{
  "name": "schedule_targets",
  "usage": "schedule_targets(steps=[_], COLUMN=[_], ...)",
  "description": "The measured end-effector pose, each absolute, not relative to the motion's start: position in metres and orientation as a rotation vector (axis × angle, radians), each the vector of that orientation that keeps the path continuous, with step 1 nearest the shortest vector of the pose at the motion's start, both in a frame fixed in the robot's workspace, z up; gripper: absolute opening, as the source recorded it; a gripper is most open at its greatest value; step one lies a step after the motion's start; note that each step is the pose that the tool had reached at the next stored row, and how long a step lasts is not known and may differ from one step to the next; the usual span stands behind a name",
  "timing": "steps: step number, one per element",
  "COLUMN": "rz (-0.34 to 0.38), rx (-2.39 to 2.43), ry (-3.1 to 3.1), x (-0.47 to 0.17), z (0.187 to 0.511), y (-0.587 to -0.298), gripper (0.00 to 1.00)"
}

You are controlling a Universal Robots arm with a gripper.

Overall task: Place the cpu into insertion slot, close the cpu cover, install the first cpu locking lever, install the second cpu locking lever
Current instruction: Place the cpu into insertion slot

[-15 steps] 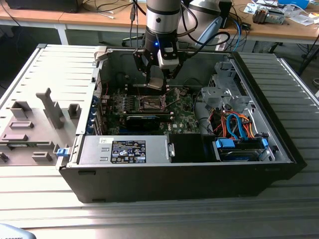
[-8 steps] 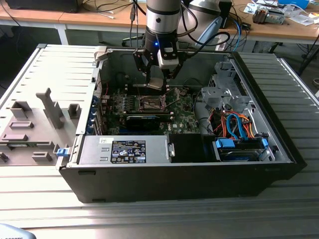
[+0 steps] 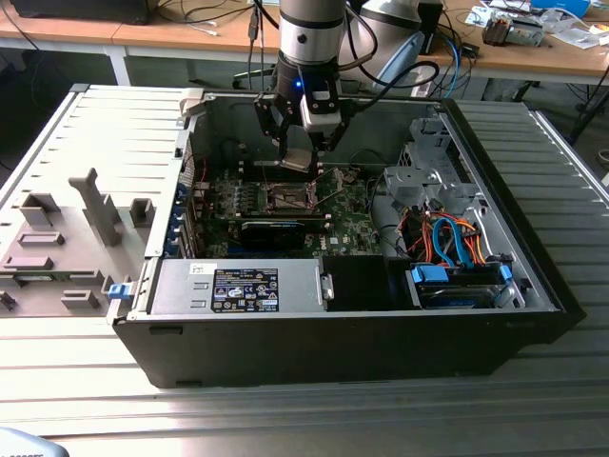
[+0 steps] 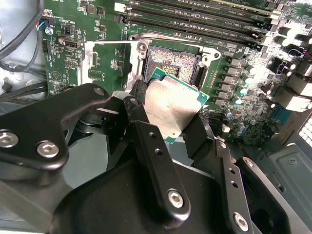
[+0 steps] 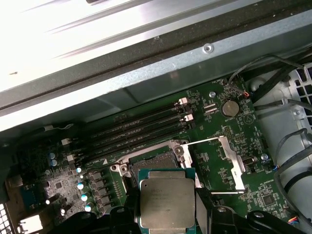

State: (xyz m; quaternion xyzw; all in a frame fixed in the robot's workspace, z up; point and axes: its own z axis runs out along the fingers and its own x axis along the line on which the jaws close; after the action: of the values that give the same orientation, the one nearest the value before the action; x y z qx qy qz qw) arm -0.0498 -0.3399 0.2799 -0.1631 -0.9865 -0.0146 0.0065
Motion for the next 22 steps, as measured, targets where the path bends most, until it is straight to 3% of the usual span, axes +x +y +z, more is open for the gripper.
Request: schedule_targets(steps=[22], rz=[-0.046], rx=[-0.532], ry=[-3.083], x=[-0.0498], z=[0.2796], y=[-0.3399], gripper=[0.55])
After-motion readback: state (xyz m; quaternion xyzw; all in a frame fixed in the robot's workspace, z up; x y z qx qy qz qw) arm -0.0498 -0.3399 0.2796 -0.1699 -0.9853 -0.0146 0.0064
